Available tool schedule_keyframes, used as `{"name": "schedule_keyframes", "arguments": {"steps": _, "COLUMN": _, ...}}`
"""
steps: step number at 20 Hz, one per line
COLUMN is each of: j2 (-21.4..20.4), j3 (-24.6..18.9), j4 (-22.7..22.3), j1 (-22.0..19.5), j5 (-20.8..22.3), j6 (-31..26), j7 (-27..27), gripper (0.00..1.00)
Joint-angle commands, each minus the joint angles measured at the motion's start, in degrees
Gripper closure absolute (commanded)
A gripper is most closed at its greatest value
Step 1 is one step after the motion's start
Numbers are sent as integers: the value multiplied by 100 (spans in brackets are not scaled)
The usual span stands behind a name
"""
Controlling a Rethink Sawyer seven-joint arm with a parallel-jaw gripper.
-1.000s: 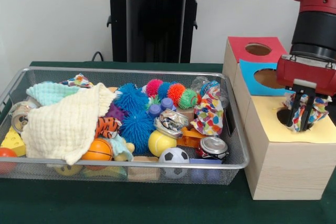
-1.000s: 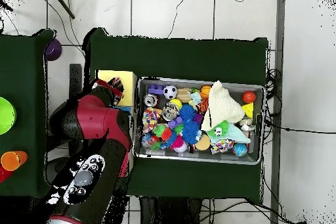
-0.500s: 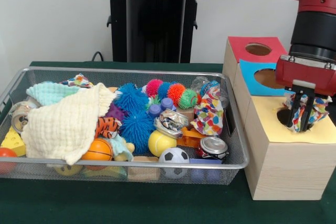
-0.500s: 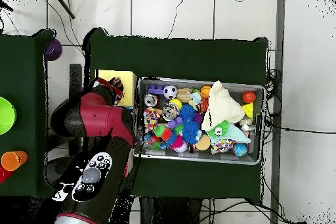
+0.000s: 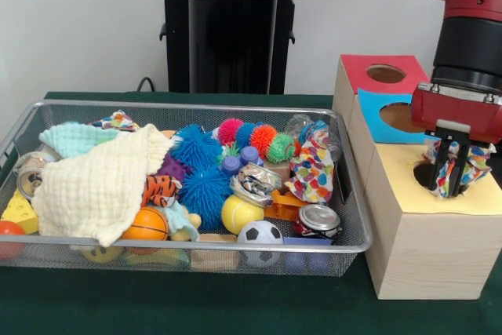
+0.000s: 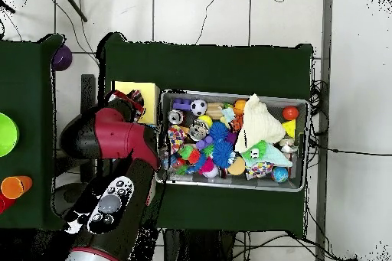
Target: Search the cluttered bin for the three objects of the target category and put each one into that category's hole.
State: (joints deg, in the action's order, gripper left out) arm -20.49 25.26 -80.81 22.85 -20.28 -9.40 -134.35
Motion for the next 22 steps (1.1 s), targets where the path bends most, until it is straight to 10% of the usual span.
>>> {"name": "schedule_keyframes", "arguments": {"steps": 1, "j2": 856, "j3": -1113, "j4": -433, "j1": -506, "j5": 132, "j6": 140, "j7": -594, "gripper": 100}}
{"name": "schedule_keyframes", "arguments": {"steps": 22, "j2": 888, "j3": -952, "j4": -481, "j1": -372, "j5": 40, "j6": 104, "j7": -752, "gripper": 100}}
